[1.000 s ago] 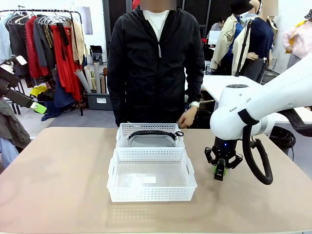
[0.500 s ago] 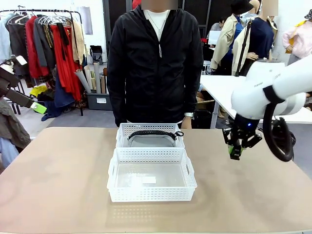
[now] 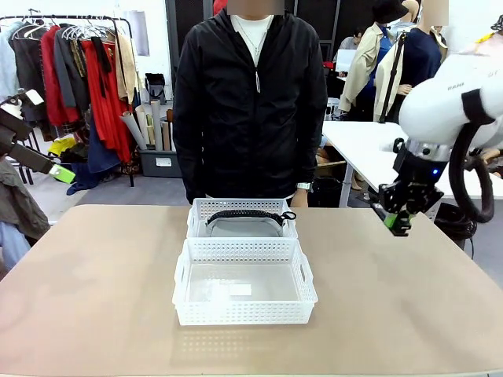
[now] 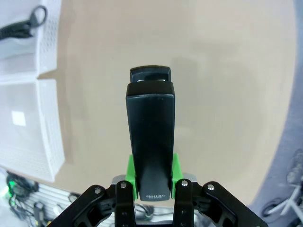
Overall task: Distribute items into two baskets.
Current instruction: Pick up the Stapler that the person points to.
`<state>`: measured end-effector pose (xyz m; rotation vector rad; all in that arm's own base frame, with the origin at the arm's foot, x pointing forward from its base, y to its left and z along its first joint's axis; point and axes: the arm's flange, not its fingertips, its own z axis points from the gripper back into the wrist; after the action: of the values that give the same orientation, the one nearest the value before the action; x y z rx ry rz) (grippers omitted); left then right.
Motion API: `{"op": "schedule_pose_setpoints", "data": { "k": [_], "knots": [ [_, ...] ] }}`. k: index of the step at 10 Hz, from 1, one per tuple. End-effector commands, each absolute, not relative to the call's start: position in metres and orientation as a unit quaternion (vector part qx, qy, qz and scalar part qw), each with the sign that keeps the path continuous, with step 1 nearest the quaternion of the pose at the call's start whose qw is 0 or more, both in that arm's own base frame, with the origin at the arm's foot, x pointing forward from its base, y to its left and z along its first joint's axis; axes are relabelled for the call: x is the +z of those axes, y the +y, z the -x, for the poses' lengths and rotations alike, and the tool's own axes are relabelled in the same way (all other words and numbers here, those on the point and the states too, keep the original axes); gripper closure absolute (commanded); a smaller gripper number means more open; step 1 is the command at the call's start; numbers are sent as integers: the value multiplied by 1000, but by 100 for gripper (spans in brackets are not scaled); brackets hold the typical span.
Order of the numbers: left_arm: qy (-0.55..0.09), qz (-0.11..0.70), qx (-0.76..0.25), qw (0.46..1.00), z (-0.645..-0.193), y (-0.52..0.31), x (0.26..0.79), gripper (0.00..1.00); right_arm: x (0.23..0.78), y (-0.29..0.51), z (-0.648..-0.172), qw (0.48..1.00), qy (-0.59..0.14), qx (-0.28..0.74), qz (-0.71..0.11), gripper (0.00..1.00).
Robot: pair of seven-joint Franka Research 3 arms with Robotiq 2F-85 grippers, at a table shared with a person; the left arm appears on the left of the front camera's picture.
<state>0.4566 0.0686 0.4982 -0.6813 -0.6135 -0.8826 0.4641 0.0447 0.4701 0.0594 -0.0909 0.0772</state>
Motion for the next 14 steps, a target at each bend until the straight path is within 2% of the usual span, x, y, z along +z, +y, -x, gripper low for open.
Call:
{"op": "schedule_pose_setpoints", "data": {
  "k": [1, 4, 8, 14],
  "knots": [
    [-287, 318, -412, 804, -458, 70, 501, 0, 501, 39, -472, 994, -48, 94, -12, 100],
    [-287, 318, -412, 804, -458, 70, 501, 0, 529, 40, -469, 983, -36, 183, -2, 100],
    [-287, 318, -412, 804, -458, 70, 501, 0, 552, 42, -467, 974, -17, 223, -12, 100],
    [-287, 318, -412, 804, -458, 70, 501, 0, 541, 45, -465, 979, -20, 203, -10, 100]
  ]
}}
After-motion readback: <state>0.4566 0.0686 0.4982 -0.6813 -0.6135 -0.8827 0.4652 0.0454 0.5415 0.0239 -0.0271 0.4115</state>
